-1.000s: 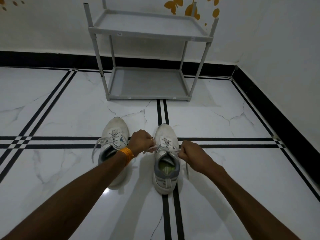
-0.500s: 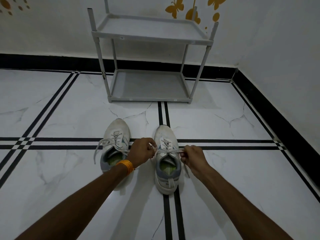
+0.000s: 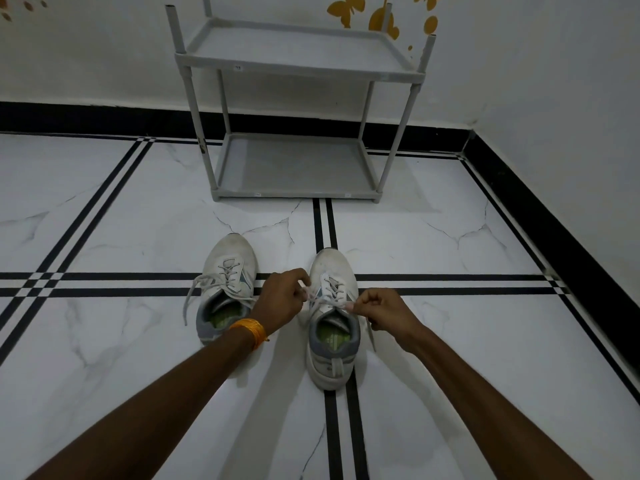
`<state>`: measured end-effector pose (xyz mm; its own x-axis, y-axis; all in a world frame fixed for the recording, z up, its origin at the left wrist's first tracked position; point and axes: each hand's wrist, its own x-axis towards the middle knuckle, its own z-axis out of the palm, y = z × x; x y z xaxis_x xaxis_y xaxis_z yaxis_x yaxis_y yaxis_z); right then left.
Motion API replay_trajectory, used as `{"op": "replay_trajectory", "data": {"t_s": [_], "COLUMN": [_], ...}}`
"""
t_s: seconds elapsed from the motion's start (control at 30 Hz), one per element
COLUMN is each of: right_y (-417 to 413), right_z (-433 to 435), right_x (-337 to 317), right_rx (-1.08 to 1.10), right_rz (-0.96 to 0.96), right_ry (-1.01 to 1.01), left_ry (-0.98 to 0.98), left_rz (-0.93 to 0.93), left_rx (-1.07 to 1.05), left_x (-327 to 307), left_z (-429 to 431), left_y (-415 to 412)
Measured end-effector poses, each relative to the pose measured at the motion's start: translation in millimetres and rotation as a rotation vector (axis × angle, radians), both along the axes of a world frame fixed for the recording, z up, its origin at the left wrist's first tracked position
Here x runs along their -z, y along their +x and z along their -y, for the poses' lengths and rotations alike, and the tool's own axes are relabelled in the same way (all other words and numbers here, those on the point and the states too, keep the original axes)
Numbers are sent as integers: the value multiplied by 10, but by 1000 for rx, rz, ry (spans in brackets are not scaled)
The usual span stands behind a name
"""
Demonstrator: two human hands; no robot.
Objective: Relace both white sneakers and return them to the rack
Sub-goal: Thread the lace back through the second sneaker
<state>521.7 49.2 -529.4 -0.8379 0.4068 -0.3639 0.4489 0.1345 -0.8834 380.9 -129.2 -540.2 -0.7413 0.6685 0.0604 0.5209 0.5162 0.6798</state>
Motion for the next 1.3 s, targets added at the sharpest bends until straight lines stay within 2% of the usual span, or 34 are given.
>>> {"op": "replay_trajectory", "data": {"t_s": [0.1, 0.2, 0.33, 0.4, 0.5, 0.87, 0.93, 1.07, 1.1, 1.17, 1.23, 1.3], "right_y": [55, 85, 37, 43, 103, 95, 104, 219, 252, 278, 249, 166], "right_z": [-62, -10, 53, 53, 92, 212, 176, 54, 19, -6, 113, 326], "right_x": [63, 147, 190, 217, 292, 290, 277, 89, 46, -48, -163, -209], "right_rx": [90, 265, 424, 521, 675, 758, 711, 531, 506, 419, 233, -10], "right_rz": [-38, -35, -58, -102, -187, -218, -191, -37, 7, 46, -5, 26], "right_ry": [-338, -615, -672, -729, -923, -796, -735, -364, -235, 194, 565, 767], "left_ry": [-27, -119, -310, -322, -322, -403, -412, -354, -290, -136, 34, 95], "left_rz": [8, -97, -220, -248, -267, -254, -221, -95, -9, 221, 402, 420], "left_rx": [-89, -145, -37, -7, 7, 20, 15, 65, 82, 96, 50, 51], "left_x": [14, 1, -15, 7, 49, 101, 125, 131, 83, -88, -249, -359], "left_z": [78, 81, 54, 70, 101, 118, 114, 126, 135, 131, 57, -67], "left_y": [-53, -36, -22, -41, -60, -113, -111, -59, -50, -55, -86, -66]}}
